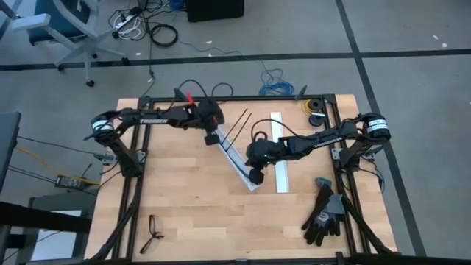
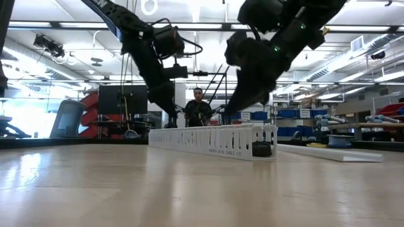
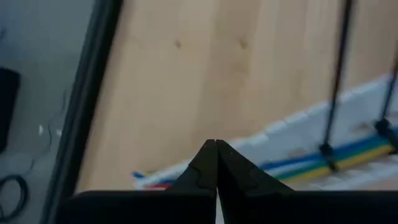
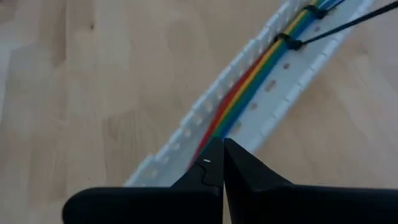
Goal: Ziptie cables
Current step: Adjust the white cable duct on the table
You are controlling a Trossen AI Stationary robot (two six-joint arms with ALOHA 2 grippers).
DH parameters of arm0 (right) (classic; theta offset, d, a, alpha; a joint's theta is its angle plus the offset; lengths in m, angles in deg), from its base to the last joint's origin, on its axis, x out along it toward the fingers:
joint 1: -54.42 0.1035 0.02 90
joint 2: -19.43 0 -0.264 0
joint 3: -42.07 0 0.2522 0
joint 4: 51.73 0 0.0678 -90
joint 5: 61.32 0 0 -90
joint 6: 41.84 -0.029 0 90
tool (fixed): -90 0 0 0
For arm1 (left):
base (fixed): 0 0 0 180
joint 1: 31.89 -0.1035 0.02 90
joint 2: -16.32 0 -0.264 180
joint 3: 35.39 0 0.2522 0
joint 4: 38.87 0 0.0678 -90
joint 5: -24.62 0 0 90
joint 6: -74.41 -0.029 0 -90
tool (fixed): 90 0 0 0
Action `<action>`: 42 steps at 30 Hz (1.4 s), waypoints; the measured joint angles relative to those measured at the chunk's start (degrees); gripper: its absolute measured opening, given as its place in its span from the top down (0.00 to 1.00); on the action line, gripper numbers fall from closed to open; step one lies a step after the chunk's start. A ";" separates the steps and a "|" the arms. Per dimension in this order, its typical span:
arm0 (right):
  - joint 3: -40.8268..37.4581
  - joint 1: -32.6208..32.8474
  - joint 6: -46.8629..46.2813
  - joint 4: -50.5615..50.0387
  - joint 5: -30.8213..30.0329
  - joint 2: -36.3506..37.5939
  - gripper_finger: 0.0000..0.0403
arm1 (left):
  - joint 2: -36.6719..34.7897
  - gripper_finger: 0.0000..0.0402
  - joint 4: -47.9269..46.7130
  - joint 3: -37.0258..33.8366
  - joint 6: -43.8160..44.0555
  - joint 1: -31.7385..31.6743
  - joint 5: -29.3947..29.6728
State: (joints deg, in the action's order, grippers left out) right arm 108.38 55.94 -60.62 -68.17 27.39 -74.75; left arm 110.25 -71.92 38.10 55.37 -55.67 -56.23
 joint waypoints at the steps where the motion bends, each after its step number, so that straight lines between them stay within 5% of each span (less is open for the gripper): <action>1: 0.03 0.05 -0.67 0.37 0.12 -0.58 1.00 | 0.39 0.99 1.32 0.02 -1.02 -0.62 -1.12; 14: 0.14 1.90 -2.39 -2.16 -0.13 -3.51 1.00 | 8.25 0.99 4.90 0.25 -4.71 -3.74 -4.50; 24: 0.14 0.35 1.73 -5.87 -8.08 -3.53 1.00 | 7.03 0.99 -16.58 2.50 0.72 -3.40 -5.15; 30: -0.01 -2.32 5.90 -3.52 -7.77 -3.62 1.00 | 6.97 0.99 -28.51 2.14 6.53 -3.03 -4.32; 42: -1.67 -2.30 8.31 -5.70 -9.63 4.19 1.00 | -7.10 0.99 -27.54 -1.27 11.11 -2.74 -3.70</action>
State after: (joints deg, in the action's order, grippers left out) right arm 106.70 53.63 -52.30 -73.87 17.76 -70.56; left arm 103.15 -99.47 36.83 66.48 -58.41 -59.93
